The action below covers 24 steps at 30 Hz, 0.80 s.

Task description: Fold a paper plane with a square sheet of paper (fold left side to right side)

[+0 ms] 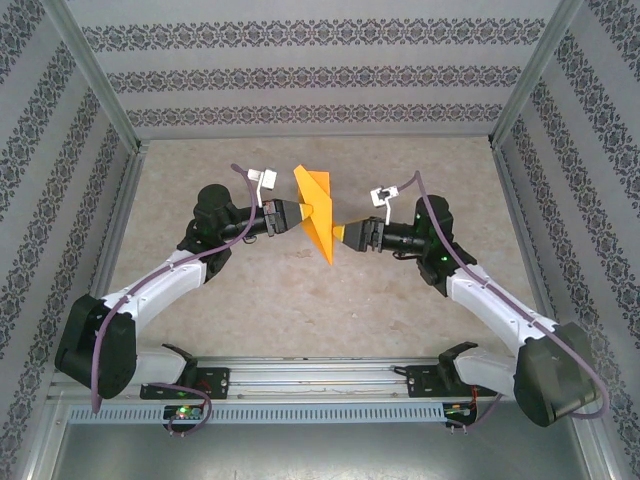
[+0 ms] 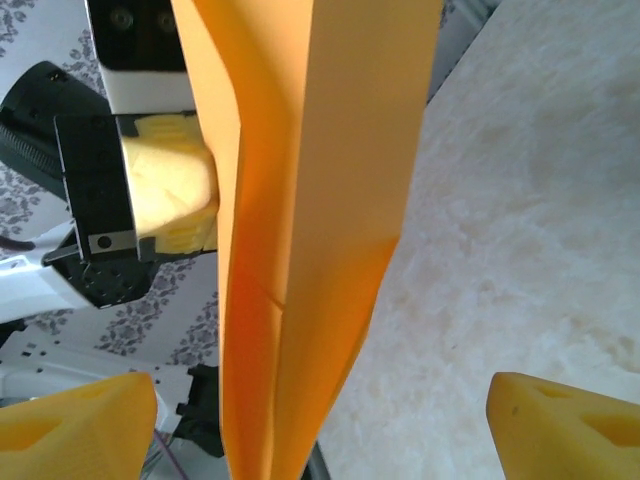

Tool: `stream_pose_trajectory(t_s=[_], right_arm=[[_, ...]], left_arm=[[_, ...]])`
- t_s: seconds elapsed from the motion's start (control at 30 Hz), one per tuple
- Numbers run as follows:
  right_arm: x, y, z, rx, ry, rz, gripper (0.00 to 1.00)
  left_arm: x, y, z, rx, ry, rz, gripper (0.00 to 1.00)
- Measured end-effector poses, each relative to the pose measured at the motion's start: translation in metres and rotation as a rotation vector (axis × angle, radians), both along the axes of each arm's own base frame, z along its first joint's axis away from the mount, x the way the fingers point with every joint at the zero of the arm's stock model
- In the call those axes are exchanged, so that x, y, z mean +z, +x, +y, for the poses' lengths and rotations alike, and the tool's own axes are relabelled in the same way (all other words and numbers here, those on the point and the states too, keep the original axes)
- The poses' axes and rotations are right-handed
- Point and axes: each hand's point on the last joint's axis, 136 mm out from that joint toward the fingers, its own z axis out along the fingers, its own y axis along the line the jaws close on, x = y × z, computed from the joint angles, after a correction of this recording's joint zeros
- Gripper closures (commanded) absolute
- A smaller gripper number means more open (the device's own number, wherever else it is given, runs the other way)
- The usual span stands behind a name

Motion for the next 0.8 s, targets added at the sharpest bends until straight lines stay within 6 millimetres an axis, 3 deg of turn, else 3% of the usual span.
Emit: stream_pose_trajectory(t_s=[0.3,0.57,0.67,0.8], right_arm=[[0.005,-0.002,0.021,0.065,0.016,0.020,0.41],[0.022,0.002,0.025,0.070,0.042,-0.009,0.74],[0.023,0.003,0.025,0.067,0.043,-0.007,0.87],[0.023,0.003,0.025,0.064,0.044,-0.003,0.94]], left_arm=[[-0.001,0.001,0.000,0.008,0.001,0.003,0.95],[-0.003,0.002,0.001,0.015,0.002,0.006,0.94],[-0.003,0.003,0.001,0.018,0.002,0.006,0.90],[-0.003,0.003,0.001,0.021,0.002,0.007,0.77]])
